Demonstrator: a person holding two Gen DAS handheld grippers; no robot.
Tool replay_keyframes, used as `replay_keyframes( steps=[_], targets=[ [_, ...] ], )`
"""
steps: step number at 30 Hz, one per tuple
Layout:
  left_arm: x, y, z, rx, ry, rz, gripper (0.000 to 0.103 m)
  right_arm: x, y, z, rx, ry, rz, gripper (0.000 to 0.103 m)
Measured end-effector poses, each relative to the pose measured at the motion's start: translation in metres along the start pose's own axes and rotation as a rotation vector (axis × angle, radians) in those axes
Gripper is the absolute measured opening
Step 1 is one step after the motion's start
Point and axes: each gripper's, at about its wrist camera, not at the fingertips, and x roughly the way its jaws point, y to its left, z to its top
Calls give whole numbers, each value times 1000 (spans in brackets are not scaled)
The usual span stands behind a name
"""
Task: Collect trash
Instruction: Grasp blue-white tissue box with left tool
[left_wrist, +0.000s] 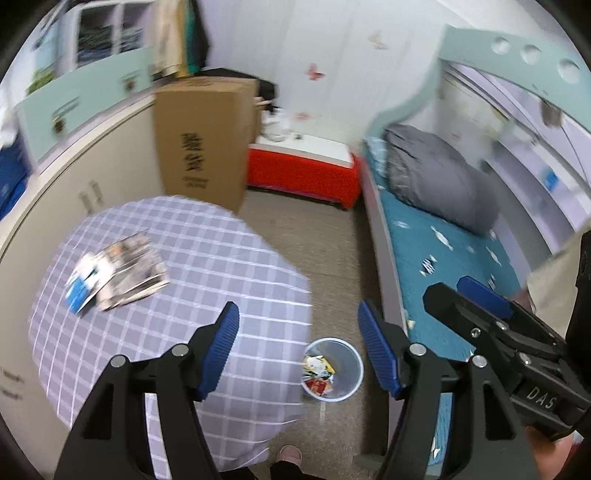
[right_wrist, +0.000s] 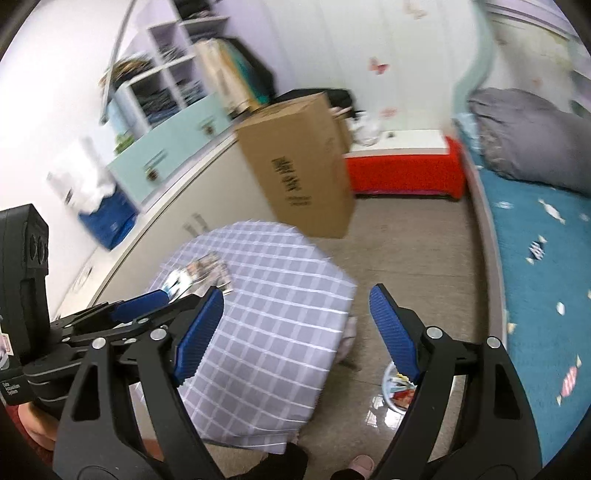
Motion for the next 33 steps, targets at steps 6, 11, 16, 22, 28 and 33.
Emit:
replay_keyframes(
  steps=[6, 11, 16, 22, 28, 33],
  targets=[
    [-1, 76, 0, -94, 17, 41, 66, 50, 56, 4, -45, 63, 49, 82],
    [7, 147, 4, -171, 56, 39, 66, 97, 99, 2, -39, 113, 56, 83],
    [25, 235, 9, -262, 103, 19, 66, 151, 139, -2, -31, 170, 41, 83],
    [52, 335, 1, -420, 149, -24, 66, 210, 174, -11, -15, 236, 7, 83],
    [96, 388, -17, -532, 218, -104, 66, 259, 195, -23, 0, 306, -38, 83],
    [131, 408, -26, -605, 241, -196, 66, 281, 194, -27, 21, 340, -75, 83]
  ],
)
